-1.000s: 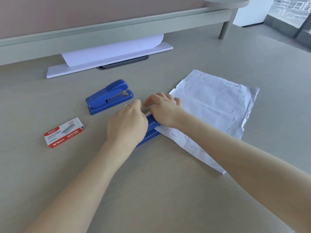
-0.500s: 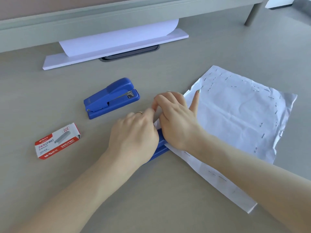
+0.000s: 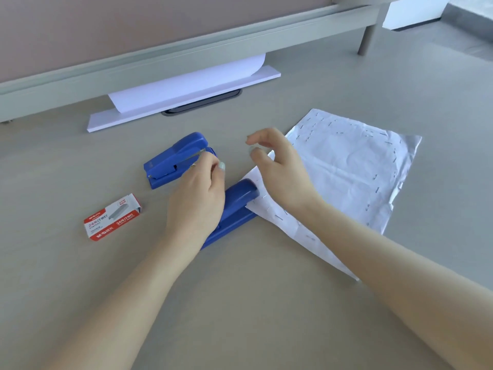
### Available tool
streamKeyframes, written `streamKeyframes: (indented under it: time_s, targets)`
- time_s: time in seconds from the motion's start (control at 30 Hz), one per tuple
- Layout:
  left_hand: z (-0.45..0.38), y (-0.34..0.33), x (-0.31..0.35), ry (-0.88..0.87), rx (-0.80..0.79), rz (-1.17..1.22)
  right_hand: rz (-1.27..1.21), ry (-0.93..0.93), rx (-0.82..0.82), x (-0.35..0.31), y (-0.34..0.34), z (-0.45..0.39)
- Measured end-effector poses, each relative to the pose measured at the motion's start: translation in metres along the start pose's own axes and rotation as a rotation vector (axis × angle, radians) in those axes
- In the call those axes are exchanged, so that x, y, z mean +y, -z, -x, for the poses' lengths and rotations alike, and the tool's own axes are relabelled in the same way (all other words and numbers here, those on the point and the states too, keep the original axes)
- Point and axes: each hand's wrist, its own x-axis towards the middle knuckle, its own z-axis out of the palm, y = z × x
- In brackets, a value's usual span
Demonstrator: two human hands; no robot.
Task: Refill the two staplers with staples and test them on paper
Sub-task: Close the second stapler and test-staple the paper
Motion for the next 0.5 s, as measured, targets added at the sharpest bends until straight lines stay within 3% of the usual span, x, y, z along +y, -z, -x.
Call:
streamKeyframes:
  time_s: [0.1, 0.2, 0.33, 0.5]
  targets:
    - [0.014, 0.006, -0.002, -0.045, 0.08, 0.093, 0.17, -0.005, -0.026, -0.001, 0.02, 0.023]
    - [0.027, 0.005, -0.005, -0.206, 0.11, -0.065, 0.532, -0.011, -0.15, 0.01, 0.026, 0.05]
    - [0.033, 0.001, -0.008, -0.329, 0.074, -0.333, 0.646, 0.072, -0.212, 0.023, 0.017, 0.063]
    - [0.028, 0.002, -0.02, -0.375, 0.129, -0.481, 0.782, 0.227, -0.187, 0.029, 0.017, 0.056]
